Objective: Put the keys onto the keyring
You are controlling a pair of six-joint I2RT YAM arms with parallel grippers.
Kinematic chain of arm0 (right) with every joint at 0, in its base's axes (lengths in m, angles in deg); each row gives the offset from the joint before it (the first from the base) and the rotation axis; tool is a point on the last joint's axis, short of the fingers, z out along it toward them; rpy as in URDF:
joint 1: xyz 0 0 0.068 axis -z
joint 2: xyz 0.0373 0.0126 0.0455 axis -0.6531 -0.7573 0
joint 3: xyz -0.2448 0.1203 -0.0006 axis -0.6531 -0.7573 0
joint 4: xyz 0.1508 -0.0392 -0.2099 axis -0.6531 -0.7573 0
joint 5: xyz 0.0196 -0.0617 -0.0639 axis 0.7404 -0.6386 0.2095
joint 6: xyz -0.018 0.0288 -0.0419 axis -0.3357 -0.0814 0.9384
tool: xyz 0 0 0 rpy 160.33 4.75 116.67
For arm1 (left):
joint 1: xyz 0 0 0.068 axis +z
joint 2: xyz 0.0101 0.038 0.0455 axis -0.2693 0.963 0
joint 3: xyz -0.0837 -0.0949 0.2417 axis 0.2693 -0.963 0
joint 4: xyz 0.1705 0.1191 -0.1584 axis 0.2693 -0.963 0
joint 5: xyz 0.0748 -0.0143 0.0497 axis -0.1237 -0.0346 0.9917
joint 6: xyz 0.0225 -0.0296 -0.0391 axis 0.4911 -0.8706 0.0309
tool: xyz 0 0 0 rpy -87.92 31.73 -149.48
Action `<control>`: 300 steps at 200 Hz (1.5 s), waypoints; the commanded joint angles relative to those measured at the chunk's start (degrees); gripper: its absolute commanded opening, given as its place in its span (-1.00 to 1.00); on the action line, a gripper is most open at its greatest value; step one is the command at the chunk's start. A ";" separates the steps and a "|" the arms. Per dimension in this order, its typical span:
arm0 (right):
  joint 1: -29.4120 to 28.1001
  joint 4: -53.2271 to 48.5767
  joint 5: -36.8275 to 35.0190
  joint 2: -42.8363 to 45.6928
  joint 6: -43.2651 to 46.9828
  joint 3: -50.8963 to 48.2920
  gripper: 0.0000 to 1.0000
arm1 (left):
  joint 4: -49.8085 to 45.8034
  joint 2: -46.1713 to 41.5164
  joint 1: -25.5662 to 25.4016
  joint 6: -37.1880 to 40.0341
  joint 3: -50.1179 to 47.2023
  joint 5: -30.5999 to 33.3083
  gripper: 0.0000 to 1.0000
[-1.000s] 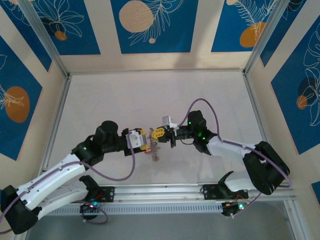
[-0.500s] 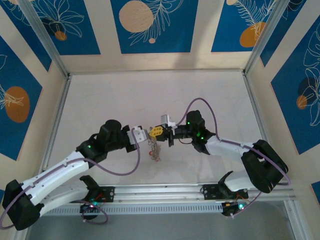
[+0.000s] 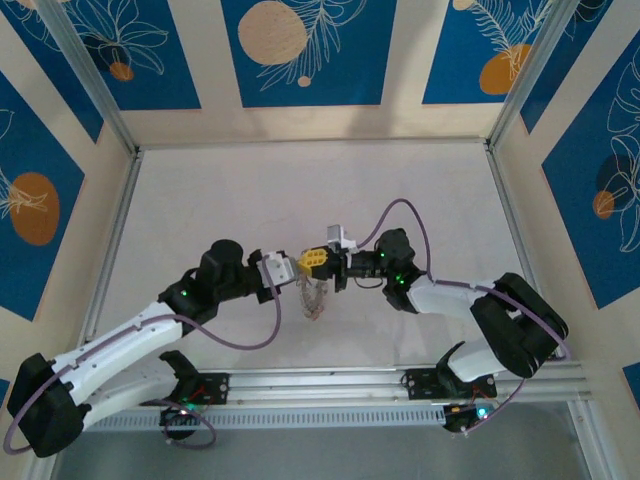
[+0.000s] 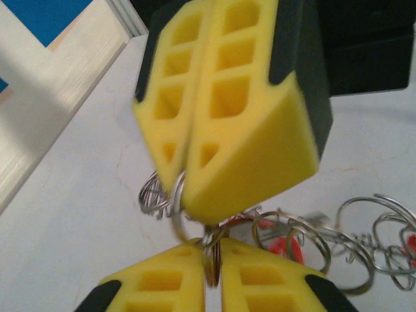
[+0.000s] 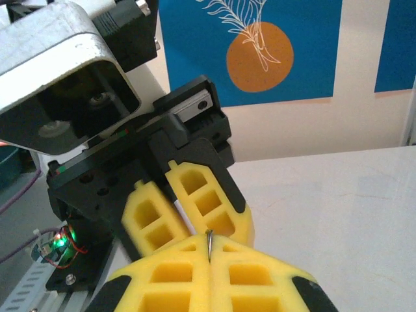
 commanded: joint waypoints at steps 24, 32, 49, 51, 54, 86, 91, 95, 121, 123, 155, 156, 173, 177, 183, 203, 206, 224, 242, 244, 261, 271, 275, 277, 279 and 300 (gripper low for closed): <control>-1.20 4.78 -2.63 0.23 0.72 -0.73 -1.00 | 1.53 -4.31 0.10 -3.65 -0.21 -0.18 -0.22; -1.06 4.09 -1.61 0.39 1.26 -0.65 -1.00 | 1.20 -5.30 0.17 -3.86 -0.40 0.17 -0.19; -0.95 2.64 0.32 0.85 2.56 -0.57 -1.00 | -0.13 -6.40 0.35 -3.27 -0.47 -0.44 -0.21; -0.95 2.50 0.53 0.88 2.69 -0.58 -1.00 | -0.43 -6.41 0.42 -3.18 -0.37 -0.56 -0.22; -0.95 2.29 0.74 0.93 2.92 -0.60 -1.00 | -0.89 -6.42 0.44 -2.95 -0.20 -0.67 -0.24; -0.62 0.38 3.59 0.68 4.47 0.18 -1.00 | -3.20 -6.28 0.71 -2.39 1.15 -2.17 -0.39; -0.60 0.25 4.05 0.72 4.57 0.29 -1.00 | -3.10 -6.09 0.70 -2.16 1.18 -2.61 -0.43; -0.60 0.20 4.27 0.72 4.59 0.36 -1.00 | -3.21 -6.02 0.70 -1.89 1.20 -2.93 -0.46; -0.50 0.19 4.53 0.72 4.66 0.42 -1.00 | -5.84 -4.75 0.84 0.42 2.68 -3.52 -0.71; -0.46 0.20 4.63 0.72 4.60 0.48 -1.00 | -5.99 -4.72 0.80 0.51 2.79 -3.61 -0.71; -0.10 -1.39 6.08 1.58 5.73 0.46 -1.00 | -6.14 -4.02 0.79 1.75 3.01 -5.60 -0.76; -0.08 -1.47 6.07 1.63 5.82 0.48 -1.00 | -6.19 -3.98 0.79 1.80 3.05 -5.61 -0.77; -0.07 -2.24 6.21 1.89 6.32 0.29 -1.00 | -6.96 -3.63 0.80 1.64 3.86 -4.79 -0.85; -0.07 -2.26 6.44 1.91 6.32 0.38 -1.00 | -7.05 -3.54 0.79 1.47 4.04 -4.69 -0.85; -0.07 -2.41 6.91 1.87 6.38 0.41 -1.00 | -7.04 -3.37 0.80 1.13 4.32 -4.44 -0.85; -0.41 -4.89 7.68 2.42 8.45 0.45 -1.00 | -6.61 -2.33 0.81 0.22 5.14 -3.42 -0.77; -0.44 -5.42 7.52 2.54 8.86 0.49 -1.00 | -6.69 -2.16 0.79 0.26 5.35 -3.41 -0.76; -0.95 -7.48 7.38 2.98 10.81 0.65 -1.00 | -6.66 -1.90 0.79 0.15 6.19 -3.99 -0.72; -1.12 -7.91 7.27 3.55 12.04 0.65 -1.00 | -6.29 -1.57 0.79 0.07 6.02 -5.98 -0.66; -1.12 -8.02 7.23 3.58 12.22 0.60 -1.00 | -6.39 -1.51 0.79 0.16 6.04 -6.25 -0.66; -1.26 -8.76 6.41 4.23 13.35 0.57 -1.00 | -7.15 -0.97 0.80 0.45 6.17 -7.08 -0.67; -1.21 -8.96 6.33 4.45 13.87 0.43 -1.00 | -7.64 -0.84 0.79 0.15 6.34 -6.93 -0.75; -1.17 -9.39 6.38 4.59 14.23 0.50 -1.00 | -7.73 -0.85 0.79 -0.04 6.28 -6.80 -0.79; -1.24 -9.69 6.41 4.68 14.42 0.54 -1.00 | -7.67 -0.80 0.79 -0.14 6.29 -6.74 -0.82; -1.26 -10.09 6.42 4.81 14.66 0.64 -1.00 | -7.70 -0.83 0.81 -0.27 6.29 -6.70 -0.85; -1.51 -17.55 4.67 6.73 18.42 1.37 -1.00 | -8.19 -0.97 0.90 -0.18 6.27 -3.46 -1.00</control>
